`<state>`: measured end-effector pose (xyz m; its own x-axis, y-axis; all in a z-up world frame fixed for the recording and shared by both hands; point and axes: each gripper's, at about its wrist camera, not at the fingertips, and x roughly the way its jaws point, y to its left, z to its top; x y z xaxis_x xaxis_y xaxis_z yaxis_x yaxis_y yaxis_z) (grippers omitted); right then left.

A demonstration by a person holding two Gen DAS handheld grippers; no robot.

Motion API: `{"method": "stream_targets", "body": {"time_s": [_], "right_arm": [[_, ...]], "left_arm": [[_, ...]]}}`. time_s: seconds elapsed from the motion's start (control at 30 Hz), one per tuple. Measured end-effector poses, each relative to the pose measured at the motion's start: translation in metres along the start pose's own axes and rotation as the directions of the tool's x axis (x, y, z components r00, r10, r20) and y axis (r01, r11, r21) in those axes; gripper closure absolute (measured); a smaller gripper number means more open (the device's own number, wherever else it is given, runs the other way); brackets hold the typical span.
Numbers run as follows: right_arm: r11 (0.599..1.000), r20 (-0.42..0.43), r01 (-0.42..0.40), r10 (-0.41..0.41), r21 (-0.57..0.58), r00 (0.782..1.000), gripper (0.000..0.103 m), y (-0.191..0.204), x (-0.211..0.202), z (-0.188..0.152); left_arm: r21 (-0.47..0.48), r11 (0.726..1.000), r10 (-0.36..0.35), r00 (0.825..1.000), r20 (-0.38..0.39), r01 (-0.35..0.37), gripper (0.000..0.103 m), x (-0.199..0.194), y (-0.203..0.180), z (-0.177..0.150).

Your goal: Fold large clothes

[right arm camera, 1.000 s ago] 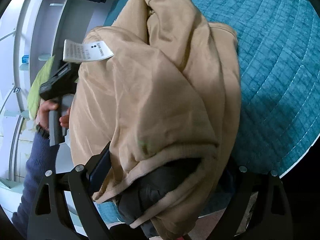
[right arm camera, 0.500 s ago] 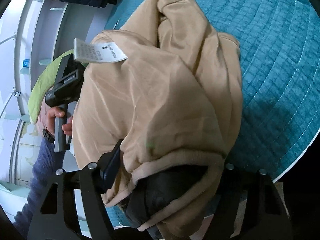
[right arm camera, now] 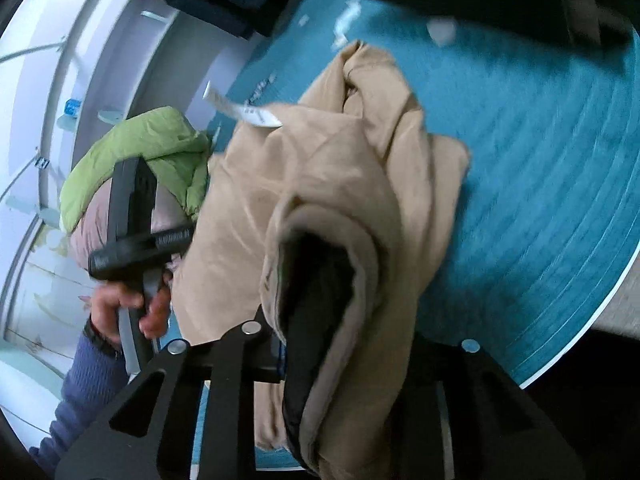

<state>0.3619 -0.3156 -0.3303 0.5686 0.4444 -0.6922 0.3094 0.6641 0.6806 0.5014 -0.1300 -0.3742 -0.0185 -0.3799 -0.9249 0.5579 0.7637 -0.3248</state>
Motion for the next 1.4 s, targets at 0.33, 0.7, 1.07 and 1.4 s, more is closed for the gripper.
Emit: {"method": "stream_targets", "body": {"time_s": [0.33,0.7,1.07,1.4], "right_arm": [[0.992,0.046,-0.058,0.063,-0.11,0.997,0.081,0.034,-0.057,0.052],[0.967,0.191,-0.237,0.251,-0.093,0.949,0.081,0.044,-0.179,0.13],[0.933,0.452,-0.355,0.291,0.063,0.843,0.081,-0.035,-0.261,0.267],[0.934,0.294,-0.136,0.035,0.331,0.955,0.063,-0.172,-0.166,0.342]], "left_arm": [[-0.076,0.988,-0.115,0.968,0.224,0.135,0.078,-0.081,-0.025,-0.015],[0.087,0.981,-0.192,0.906,0.378,0.172,0.078,-0.188,-0.139,0.073],[0.324,0.94,-0.229,0.902,0.367,0.107,0.077,-0.204,-0.321,0.279],[0.082,0.993,0.034,0.875,0.484,-0.084,0.029,-0.113,-0.274,0.32]]}}
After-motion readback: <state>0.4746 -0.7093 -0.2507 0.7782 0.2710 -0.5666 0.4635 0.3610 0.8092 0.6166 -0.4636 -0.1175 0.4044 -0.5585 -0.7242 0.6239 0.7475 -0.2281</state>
